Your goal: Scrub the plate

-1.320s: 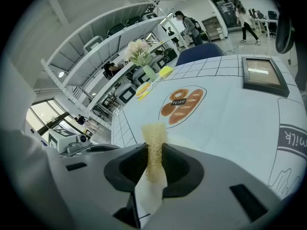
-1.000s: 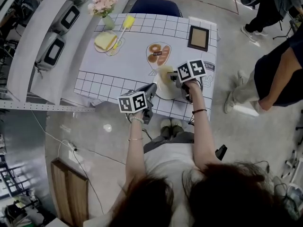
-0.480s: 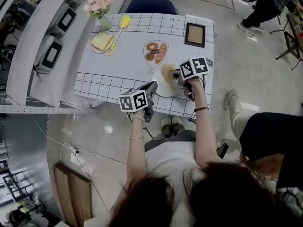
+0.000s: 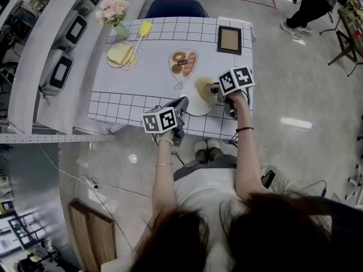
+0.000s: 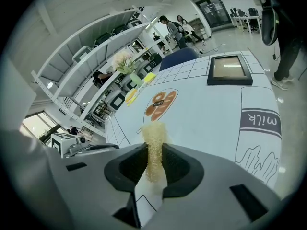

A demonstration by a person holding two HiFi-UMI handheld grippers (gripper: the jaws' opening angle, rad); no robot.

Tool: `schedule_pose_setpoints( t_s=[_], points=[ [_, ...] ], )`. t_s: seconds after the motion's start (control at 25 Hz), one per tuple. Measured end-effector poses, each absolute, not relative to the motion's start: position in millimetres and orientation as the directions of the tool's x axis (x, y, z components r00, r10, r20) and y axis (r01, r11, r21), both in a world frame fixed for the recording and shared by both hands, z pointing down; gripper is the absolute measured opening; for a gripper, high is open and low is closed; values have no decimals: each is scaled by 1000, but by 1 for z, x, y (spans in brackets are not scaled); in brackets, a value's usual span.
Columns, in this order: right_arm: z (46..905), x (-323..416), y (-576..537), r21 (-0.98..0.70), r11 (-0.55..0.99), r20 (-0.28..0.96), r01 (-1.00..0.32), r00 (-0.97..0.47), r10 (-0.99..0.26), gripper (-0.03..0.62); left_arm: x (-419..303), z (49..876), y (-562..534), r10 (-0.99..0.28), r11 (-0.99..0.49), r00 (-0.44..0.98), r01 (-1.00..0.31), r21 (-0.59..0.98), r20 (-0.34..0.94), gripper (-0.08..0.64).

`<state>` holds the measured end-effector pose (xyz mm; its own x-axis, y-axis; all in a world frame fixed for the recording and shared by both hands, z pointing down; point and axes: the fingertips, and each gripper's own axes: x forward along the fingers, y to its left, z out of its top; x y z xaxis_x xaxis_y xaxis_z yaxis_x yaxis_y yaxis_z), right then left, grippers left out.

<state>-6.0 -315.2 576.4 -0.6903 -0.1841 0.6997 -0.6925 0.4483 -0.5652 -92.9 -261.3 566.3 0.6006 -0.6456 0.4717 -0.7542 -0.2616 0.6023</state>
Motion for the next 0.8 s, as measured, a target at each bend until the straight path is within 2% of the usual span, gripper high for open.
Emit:
schedule_pose_setpoints(
  t_s=[0.8],
  points=[
    [572, 7, -291, -541, 499, 726, -677, -676, -129, 80, -77, 569, -249, -625, -277, 621, -742, 610, 472, 11]
  ],
)
